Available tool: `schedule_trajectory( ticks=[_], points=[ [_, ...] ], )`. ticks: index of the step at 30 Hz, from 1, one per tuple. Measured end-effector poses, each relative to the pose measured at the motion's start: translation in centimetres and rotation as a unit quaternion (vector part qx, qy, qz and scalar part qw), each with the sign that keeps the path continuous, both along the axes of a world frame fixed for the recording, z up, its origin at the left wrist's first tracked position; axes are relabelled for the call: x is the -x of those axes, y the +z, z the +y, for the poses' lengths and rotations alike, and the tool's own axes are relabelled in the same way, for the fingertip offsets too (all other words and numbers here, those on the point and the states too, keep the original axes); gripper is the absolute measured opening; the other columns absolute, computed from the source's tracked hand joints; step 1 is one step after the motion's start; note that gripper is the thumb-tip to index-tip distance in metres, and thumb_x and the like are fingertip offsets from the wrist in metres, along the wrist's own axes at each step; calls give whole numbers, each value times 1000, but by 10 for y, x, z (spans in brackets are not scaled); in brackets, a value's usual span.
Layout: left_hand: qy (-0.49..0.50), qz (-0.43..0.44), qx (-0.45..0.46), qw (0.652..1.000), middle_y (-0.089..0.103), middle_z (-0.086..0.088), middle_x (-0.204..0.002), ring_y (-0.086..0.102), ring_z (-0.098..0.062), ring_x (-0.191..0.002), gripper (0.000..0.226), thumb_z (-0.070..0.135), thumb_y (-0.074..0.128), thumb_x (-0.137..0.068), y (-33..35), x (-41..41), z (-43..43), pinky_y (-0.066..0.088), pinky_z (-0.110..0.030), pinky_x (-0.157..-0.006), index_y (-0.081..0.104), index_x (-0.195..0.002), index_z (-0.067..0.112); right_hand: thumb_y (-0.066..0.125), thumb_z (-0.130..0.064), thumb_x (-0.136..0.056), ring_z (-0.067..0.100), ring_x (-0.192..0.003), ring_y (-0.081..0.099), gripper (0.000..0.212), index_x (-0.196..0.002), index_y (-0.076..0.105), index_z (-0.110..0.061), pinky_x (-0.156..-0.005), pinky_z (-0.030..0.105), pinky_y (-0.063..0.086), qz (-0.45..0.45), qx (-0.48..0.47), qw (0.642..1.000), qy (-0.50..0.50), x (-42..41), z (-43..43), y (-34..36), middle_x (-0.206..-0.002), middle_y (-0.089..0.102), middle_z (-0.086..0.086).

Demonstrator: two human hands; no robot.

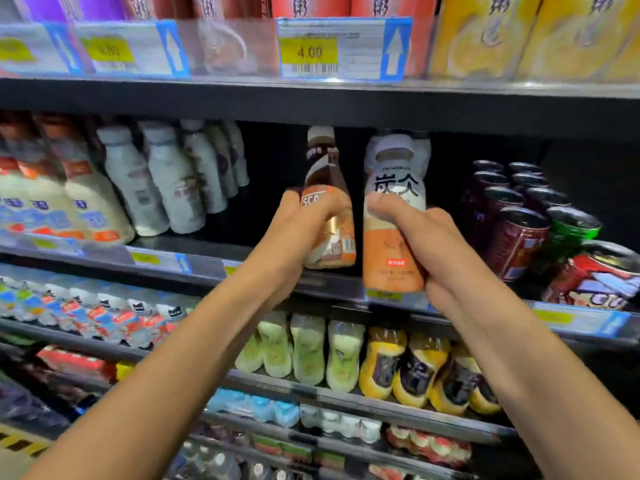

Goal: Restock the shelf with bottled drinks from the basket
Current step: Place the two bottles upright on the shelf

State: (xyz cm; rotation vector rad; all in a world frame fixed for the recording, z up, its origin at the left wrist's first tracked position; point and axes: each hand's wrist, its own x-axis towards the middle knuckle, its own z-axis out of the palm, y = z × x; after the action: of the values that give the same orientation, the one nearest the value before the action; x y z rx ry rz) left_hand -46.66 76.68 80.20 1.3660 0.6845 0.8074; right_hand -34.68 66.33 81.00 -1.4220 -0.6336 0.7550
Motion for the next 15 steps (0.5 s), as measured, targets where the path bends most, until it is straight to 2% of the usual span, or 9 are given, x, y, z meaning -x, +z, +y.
schedule_trajectory(
  ticks=[3, 5, 7, 9, 10, 12, 13, 15],
  points=[
    [17, 7, -18, 1000, 66, -6, -84, 68, -20, -74, 48, 25, 71, -72, -2, -18, 34, 57, -40, -70, 54, -114, 10, 85, -33, -72, 15, -55, 68, 33, -94, 71, -14, -50, 28, 54, 21, -3, 999, -41, -13, 33, 1, -70, 73, 2],
    [49, 11, -35, 998, 67, -7, -91, 67, -24, -83, 43, 20, 74, -77, -2, -34, 58, 56, -41, -78, 53, -113, 14, 84, -26, -76, 17, -59, 67, 28, -98, 70, -17, -50, 28, 56, 3, -16, 998, -66, -22, 57, 4, -77, 72, 3],
    [64, 37, -63, 995, 69, -11, -101, 69, -28, -94, 67, 31, 82, -57, -1, -48, 85, 56, -45, -86, 50, -114, 14, 84, -34, -74, 18, -67, 70, 37, -103, 67, -18, -59, 34, 62, -47, 2, 996, -73, -31, 79, 8, -84, 73, 3],
    [32, 50, -95, 994, 71, -13, -106, 71, -30, -95, 84, 36, 84, -44, -4, -57, 112, 58, -49, -86, 52, -118, 11, 85, -45, -66, 23, -75, 74, 50, -105, 66, -19, -68, 44, 63, -90, 46, 992, -77, -40, 102, 9, -88, 75, 5],
    [3, 51, -105, 993, 72, -15, -106, 72, -31, -95, 82, 32, 86, -47, -9, -61, 127, 58, -50, -86, 56, -119, 6, 86, -45, -66, 23, -77, 74, 50, -104, 66, -18, -68, 44, 63, -95, 54, 991, -76, -44, 113, 9, -88, 75, 6],
    [-35, 56, -127, 990, 73, -17, -104, 73, -30, -93, 66, 19, 85, -57, -15, -68, 148, 58, -44, -82, 62, -116, -1, 87, -39, -66, 21, -77, 73, 50, -105, 66, -17, -60, 35, 61, -94, 68, 990, -85, -48, 137, 7, -91, 74, 5],
    [-31, 61, -132, 989, 73, -17, -102, 73, -30, -92, 62, 15, 84, -58, -18, -73, 160, 58, -42, -79, 63, -113, -4, 88, -41, -61, 20, -79, 72, 55, -106, 66, -17, -62, 33, 60, -101, 83, 988, -88, -49, 148, 5, -94, 73, 4],
    [-13, 62, -129, 990, 72, -18, -102, 72, -29, -91, 73, 16, 87, -51, -25, -80, 175, 60, -45, -81, 59, -114, -6, 87, -52, -46, 20, -82, 71, 72, -104, 65, -17, -74, 35, 60, -122, 110, 982, -89, -63, 175, -6, -99, 73, 5]
  ],
)
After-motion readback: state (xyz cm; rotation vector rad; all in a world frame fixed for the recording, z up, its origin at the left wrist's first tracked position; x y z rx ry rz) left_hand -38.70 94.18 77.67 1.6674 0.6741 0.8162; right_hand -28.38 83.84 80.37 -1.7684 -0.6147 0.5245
